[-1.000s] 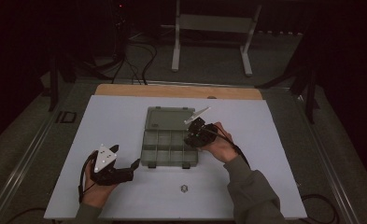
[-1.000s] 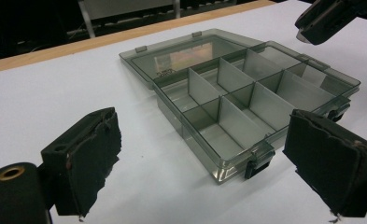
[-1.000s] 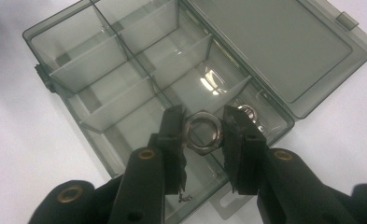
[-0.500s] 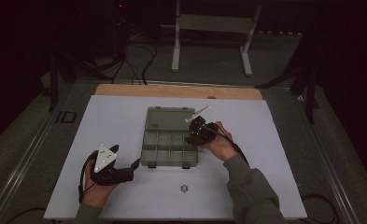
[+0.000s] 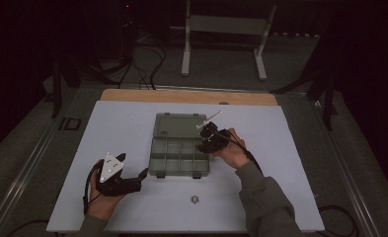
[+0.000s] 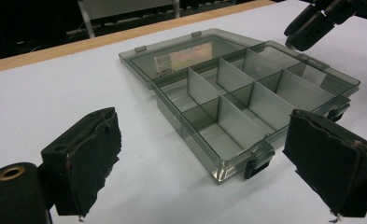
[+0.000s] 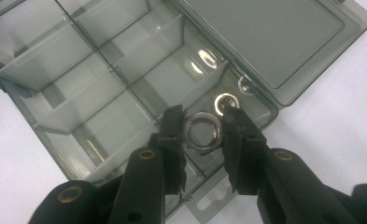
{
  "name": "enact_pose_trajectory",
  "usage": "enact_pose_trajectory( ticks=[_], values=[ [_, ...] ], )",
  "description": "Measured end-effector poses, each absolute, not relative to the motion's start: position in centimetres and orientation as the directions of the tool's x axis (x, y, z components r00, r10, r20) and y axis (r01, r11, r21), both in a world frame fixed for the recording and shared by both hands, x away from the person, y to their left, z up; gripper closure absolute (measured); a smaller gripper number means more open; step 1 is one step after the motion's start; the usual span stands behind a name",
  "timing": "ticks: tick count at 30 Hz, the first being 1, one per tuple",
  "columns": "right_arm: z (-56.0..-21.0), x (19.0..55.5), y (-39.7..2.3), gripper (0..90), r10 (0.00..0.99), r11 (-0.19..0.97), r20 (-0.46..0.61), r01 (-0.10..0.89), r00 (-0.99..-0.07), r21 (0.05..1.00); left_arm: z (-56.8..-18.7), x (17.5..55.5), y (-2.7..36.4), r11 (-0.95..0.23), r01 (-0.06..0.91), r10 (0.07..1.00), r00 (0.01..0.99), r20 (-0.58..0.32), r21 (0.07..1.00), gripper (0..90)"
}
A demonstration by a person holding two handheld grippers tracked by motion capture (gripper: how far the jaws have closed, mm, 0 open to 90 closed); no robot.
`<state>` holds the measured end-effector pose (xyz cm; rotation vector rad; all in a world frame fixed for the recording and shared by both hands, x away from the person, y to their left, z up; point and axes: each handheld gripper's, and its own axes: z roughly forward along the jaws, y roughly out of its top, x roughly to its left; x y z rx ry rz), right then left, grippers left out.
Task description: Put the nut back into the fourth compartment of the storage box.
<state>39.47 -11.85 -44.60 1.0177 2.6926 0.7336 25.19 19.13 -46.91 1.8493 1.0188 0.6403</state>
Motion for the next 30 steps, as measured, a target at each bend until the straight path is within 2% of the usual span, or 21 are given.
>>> enact_pose_trajectory(
  ticks=[30],
  values=[
    [-45.32, 39.97, -11.90, 69.3, 0.678, 0.645, 0.008, 0.601, -0.735, 0.472, -46.93, 25.20, 19.12, -0.256, 0.385, 0.850, 0.527, 0.017, 0.887, 10.6]
  ],
)
